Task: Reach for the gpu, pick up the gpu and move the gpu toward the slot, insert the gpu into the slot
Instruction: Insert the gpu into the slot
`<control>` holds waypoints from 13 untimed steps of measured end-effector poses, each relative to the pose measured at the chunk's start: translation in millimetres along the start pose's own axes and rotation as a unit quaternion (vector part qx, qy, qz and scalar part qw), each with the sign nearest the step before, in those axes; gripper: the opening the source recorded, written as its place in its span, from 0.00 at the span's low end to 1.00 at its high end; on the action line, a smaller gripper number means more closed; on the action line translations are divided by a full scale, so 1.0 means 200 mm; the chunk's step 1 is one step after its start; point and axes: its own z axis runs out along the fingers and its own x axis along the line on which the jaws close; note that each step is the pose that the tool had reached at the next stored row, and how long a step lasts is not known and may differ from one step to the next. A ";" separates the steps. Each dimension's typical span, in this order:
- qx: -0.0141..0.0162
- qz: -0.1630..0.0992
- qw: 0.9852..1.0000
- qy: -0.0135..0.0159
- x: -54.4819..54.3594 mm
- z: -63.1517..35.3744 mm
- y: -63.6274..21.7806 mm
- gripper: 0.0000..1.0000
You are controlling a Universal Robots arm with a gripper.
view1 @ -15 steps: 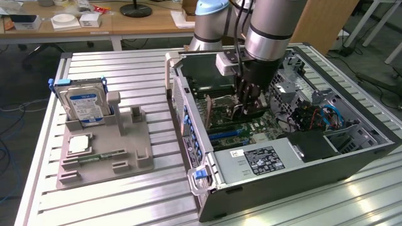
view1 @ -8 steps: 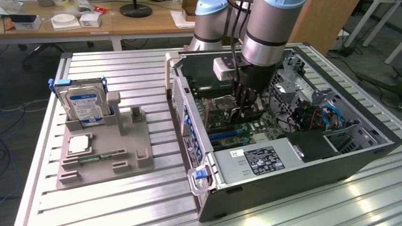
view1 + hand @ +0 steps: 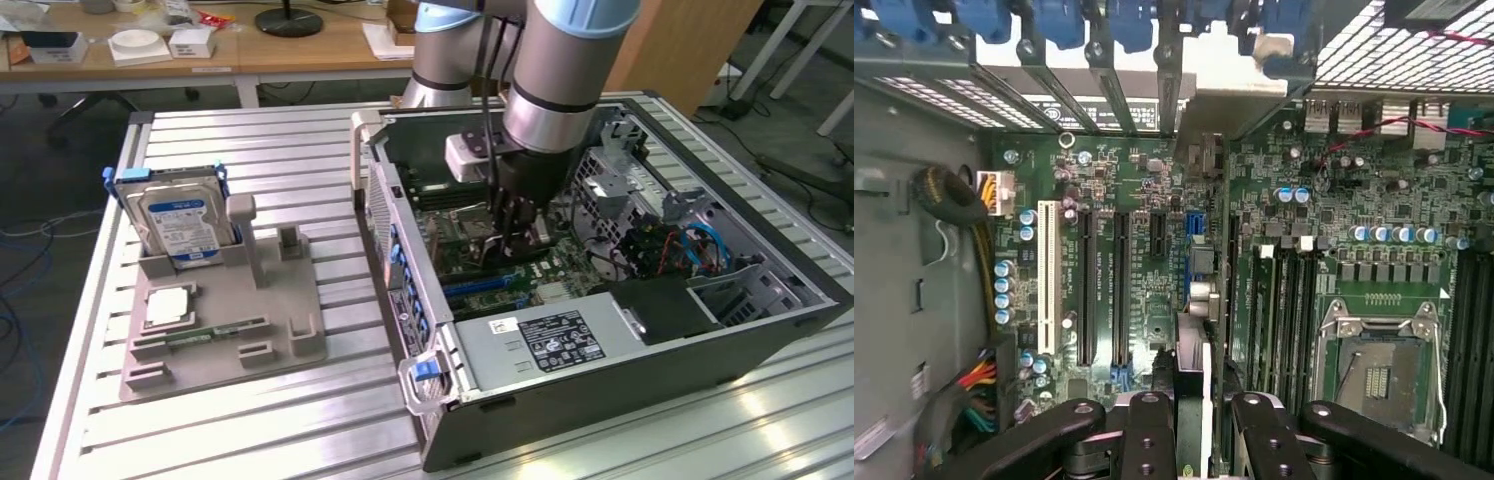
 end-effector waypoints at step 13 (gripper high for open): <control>0.000 0.000 1.000 0.000 0.00 0.027 0.028 0.27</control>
